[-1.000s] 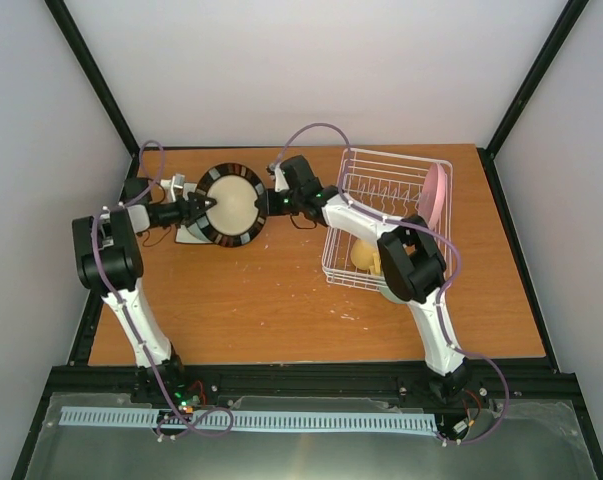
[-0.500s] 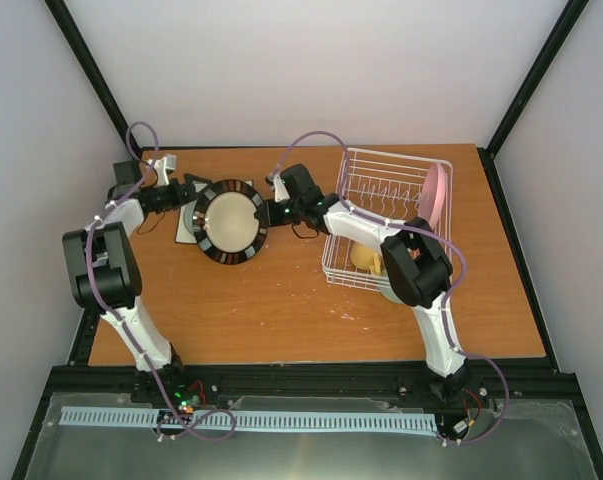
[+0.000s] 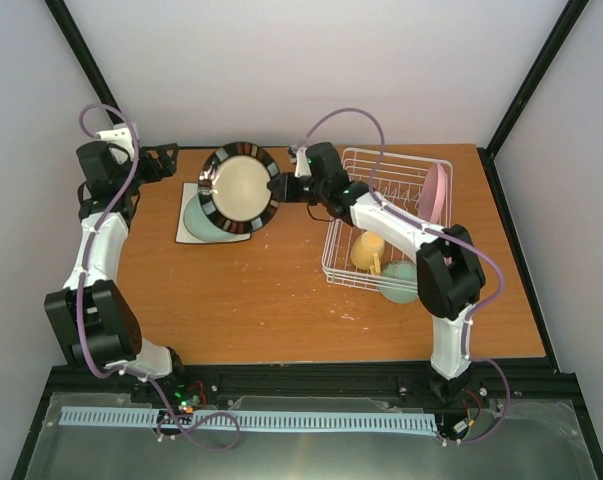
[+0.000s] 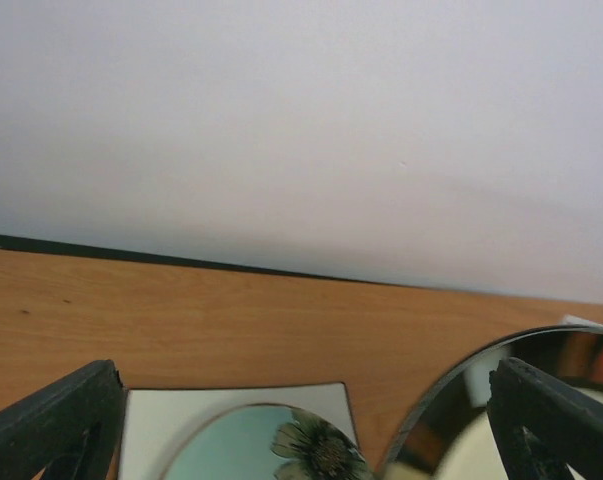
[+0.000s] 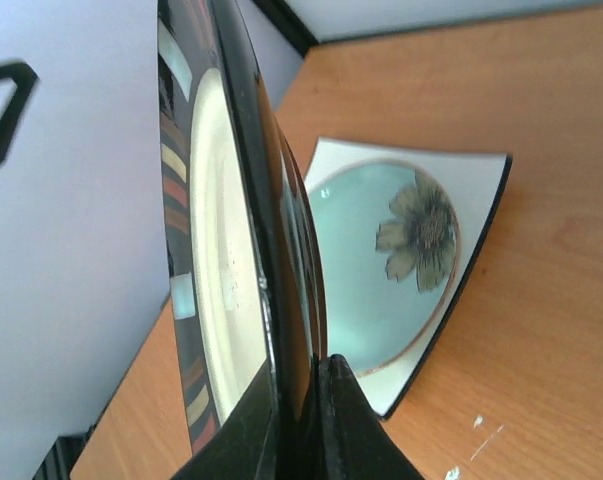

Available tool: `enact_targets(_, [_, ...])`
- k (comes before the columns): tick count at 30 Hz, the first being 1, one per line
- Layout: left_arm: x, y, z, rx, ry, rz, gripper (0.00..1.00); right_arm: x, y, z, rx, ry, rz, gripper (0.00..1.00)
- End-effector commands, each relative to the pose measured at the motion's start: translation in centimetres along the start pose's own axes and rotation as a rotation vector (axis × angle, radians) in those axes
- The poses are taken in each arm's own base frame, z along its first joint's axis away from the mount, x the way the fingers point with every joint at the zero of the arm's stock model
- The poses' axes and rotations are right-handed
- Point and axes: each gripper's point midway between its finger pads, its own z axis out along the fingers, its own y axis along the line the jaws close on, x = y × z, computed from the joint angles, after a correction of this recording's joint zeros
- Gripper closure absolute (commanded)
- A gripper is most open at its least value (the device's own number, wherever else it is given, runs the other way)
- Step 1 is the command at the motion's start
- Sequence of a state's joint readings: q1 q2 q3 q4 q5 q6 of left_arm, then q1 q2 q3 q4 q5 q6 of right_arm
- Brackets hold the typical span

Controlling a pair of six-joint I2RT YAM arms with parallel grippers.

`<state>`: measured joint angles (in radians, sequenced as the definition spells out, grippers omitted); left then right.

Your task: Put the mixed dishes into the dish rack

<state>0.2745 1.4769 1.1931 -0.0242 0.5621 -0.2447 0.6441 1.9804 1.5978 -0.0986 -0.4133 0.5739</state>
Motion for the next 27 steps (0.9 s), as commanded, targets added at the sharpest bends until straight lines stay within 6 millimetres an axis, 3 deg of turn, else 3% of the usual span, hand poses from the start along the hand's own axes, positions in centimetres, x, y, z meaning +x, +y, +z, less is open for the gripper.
enact_targets(1, [-1.8, 2.2, -1.7, -0.17, -0.058, 0.048, 0.0, -9.2, 7.7, -7.8, -0.099, -0.321, -0.144, 0.97])
enact_targets(8, [-0.4, 3.0, -2.6, -0.228, -0.038, 0.061, 0.0, -13.0, 6.1, -16.5, 0.229, -0.551, -0.206, 0.97])
enact_targets(14, [0.3, 3.2, -3.3, -0.255, -0.025, 0.075, 0.0, -14.0, 3.6, -25.3, 0.549, -0.716, -0.223, 0.97])
enact_targets(22, [0.7, 3.0, -3.8, -0.256, -0.018, 0.085, 0.0, -12.3, -0.7, -35.0, 0.972, -0.858, -0.164, 0.97])
enact_targets(27, [0.8, 2.7, -4.2, -0.254, -0.026, 0.086, 0.0, -10.0, -2.9, -37.9, 1.153, -0.845, -0.145, 0.97])
